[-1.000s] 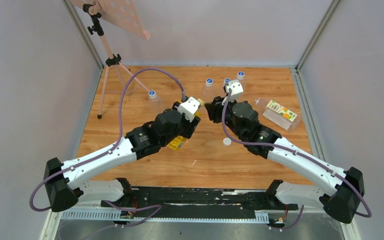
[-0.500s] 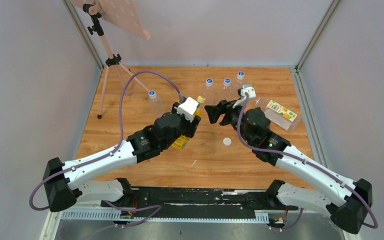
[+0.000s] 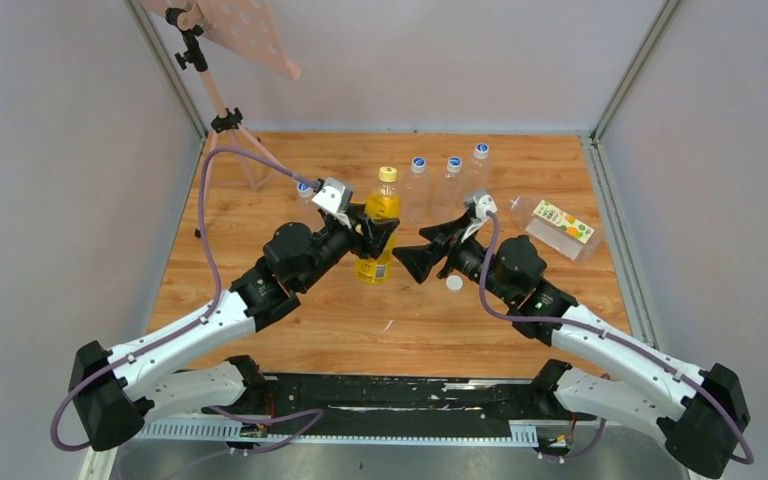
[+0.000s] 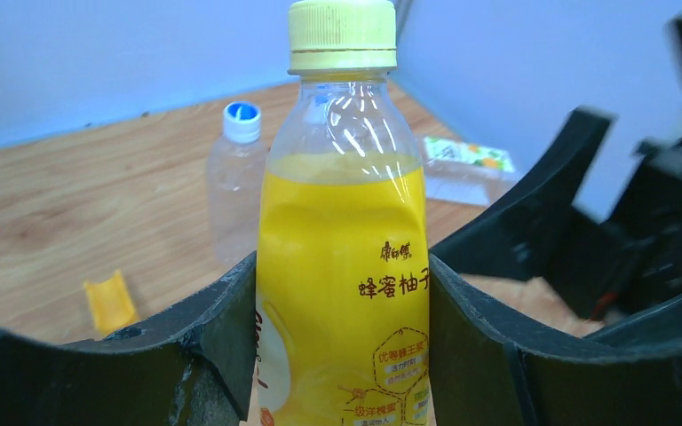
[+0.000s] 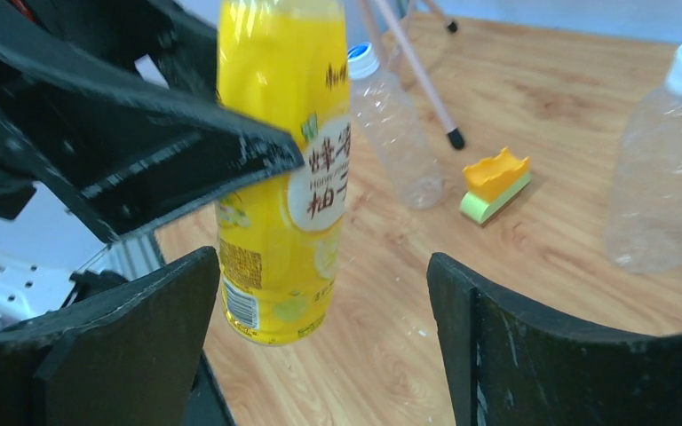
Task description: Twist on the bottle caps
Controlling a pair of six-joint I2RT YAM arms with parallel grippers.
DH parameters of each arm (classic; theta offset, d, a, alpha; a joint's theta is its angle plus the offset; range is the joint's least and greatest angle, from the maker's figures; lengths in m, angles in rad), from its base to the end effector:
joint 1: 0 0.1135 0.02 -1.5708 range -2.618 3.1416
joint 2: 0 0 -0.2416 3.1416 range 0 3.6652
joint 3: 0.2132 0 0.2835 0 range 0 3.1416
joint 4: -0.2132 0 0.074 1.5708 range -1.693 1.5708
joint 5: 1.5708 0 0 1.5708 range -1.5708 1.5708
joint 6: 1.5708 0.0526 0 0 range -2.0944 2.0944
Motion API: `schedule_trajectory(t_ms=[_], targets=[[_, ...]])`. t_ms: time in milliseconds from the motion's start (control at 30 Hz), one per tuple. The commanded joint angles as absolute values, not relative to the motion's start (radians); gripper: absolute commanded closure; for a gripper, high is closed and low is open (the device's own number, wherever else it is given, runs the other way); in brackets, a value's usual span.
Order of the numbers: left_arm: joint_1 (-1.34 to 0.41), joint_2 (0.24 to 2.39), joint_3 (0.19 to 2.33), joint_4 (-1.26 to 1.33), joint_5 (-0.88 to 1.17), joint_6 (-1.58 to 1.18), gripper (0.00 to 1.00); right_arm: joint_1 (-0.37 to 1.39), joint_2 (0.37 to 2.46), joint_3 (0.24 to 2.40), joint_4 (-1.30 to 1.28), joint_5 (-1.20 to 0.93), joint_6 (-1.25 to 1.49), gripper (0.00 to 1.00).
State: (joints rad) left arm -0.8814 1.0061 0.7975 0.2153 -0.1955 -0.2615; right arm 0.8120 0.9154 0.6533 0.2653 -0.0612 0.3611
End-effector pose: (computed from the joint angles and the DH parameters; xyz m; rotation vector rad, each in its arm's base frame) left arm 0.1986 -0.2248 0.3197 0.3388 1.5773 -0.7418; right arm 0.1920 0.2071 0.2916 -0.4185 1.5979 0.9589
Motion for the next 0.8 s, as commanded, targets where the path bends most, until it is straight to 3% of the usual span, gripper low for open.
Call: schedule_trajectory(t_ms=[0, 267, 400, 600, 767], targets=[[-0.871, 1.003, 0.787, 0.437, -0.083, -0.355, 0.69, 0.810, 0.954, 0.631, 0.411, -0.208, 0.428, 0.12], [-0.870, 1.041, 0.760, 0.595, 0.004, -0.427, 0.66, 0.810, 1.077, 0.670, 0.464, -0.259, 0.431, 0.11], [-0.870, 1.047, 0.758, 0.600, 0.023, -0.433, 0.62, 0.810, 1.100, 0.672, 0.468, -0.245, 0.392, 0.23], [-0.868, 0.984, 0.808, 0.409, -0.057, -0.369, 0.39, 0.811, 1.096, 0.663, 0.426, -0.219, 0.306, 0.54], [-0.858, 0.950, 0.957, 0.114, -0.141, -0.319, 0.13, 0.812, 1.102, 0.638, 0.433, -0.201, 0.229, 0.58]])
